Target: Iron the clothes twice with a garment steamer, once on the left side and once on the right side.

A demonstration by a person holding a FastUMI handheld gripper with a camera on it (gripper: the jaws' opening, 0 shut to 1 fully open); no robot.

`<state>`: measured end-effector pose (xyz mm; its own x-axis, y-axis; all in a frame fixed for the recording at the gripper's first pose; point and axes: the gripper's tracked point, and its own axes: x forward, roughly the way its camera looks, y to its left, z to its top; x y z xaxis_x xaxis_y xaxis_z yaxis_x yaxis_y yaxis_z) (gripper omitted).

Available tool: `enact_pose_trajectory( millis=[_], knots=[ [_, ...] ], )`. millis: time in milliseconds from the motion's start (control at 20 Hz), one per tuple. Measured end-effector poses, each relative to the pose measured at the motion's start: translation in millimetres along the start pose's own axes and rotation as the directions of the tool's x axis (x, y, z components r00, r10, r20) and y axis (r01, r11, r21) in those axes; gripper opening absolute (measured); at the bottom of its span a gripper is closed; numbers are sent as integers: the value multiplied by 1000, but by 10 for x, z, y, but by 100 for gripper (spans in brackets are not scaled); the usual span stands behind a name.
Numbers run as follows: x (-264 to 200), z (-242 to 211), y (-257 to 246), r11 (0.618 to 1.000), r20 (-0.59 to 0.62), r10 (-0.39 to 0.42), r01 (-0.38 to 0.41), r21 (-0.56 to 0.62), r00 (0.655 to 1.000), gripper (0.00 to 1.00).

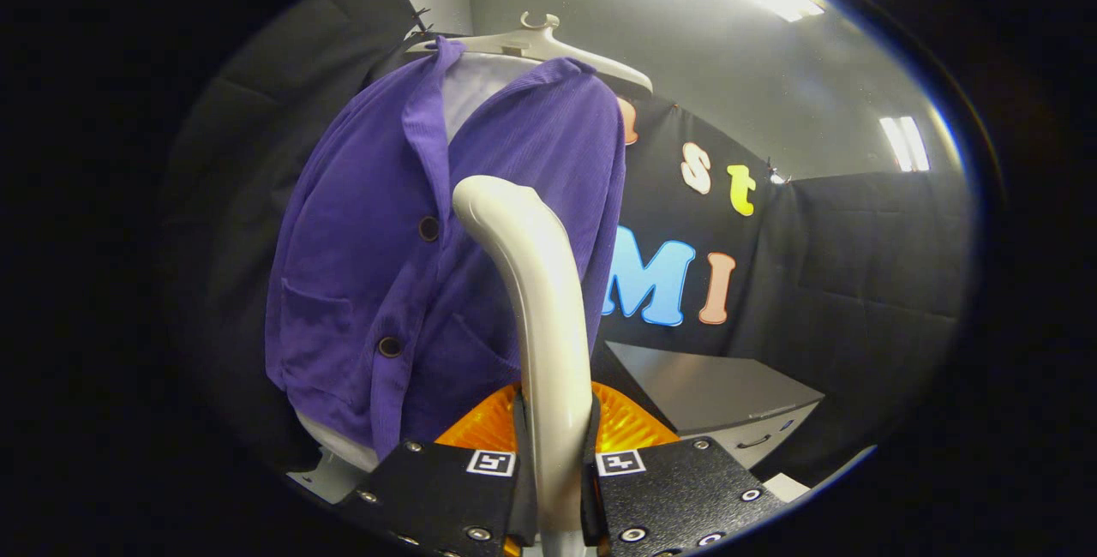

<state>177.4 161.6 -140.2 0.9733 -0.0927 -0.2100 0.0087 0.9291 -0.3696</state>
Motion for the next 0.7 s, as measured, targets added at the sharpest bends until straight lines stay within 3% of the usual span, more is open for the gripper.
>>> enact_pose_trajectory(
  millis=[700],
  knots=[
    [-214, -936, 273, 995, -148, 101, -102, 1, 984, 20]
  ],
)
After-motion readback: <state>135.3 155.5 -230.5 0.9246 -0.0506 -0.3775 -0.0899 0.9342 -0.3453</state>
